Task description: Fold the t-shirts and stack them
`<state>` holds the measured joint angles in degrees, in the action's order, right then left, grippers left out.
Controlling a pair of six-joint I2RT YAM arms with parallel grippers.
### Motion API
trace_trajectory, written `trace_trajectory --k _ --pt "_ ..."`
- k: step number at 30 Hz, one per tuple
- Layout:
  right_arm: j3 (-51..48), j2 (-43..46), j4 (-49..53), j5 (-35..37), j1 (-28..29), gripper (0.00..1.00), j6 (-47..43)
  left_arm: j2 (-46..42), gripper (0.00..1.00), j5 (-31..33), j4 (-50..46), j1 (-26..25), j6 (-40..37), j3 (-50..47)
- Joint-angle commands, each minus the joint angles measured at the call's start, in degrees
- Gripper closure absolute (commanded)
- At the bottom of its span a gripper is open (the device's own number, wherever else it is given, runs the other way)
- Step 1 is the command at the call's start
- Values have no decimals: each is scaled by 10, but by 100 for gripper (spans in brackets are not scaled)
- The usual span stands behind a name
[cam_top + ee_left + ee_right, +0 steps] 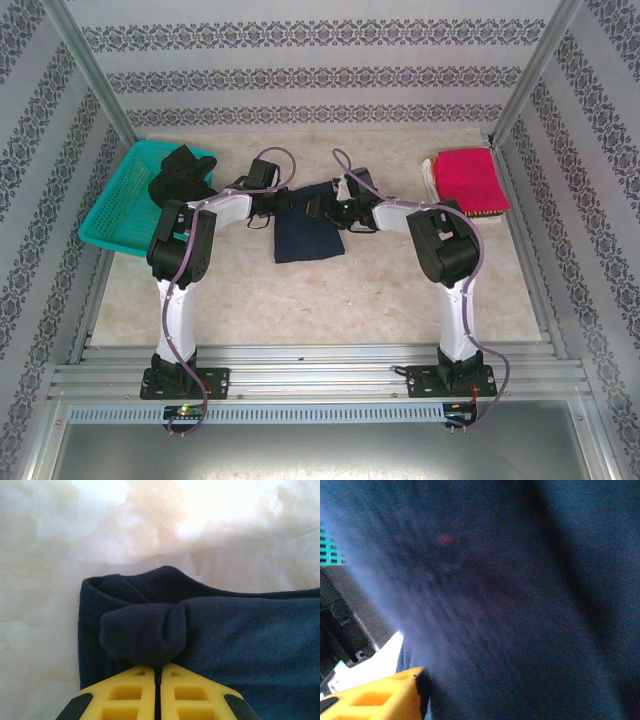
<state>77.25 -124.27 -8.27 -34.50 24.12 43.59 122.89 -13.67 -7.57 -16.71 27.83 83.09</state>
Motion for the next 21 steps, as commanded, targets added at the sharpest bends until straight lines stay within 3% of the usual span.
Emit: trace_trajectory --k 1,3,6,9,11,14,21 --pt "41 -33 -27 -64 15 53 2 20 92 -5 -45 5 7 -27" --pt "51 -42 -22 -65 15 66 0 19 92 -3 -44 5 6 -28" --pt "55 -39 -3 -53 10 98 -15 12 85 -1 -37 4 6 -35" --pt "60 -20 45 -31 1 100 -64 -16 56 0 -5 5 14 -58" --pt "66 -4 96 -12 -9 100 -110 -53 26 -11 23 7 22 -77" --pt "66 27 168 21 -31 100 -175 -119 1 -16 52 6 30 -105" --pt "84 91 338 128 -95 100 -338 -232 0 -30 170 7 82 -211"
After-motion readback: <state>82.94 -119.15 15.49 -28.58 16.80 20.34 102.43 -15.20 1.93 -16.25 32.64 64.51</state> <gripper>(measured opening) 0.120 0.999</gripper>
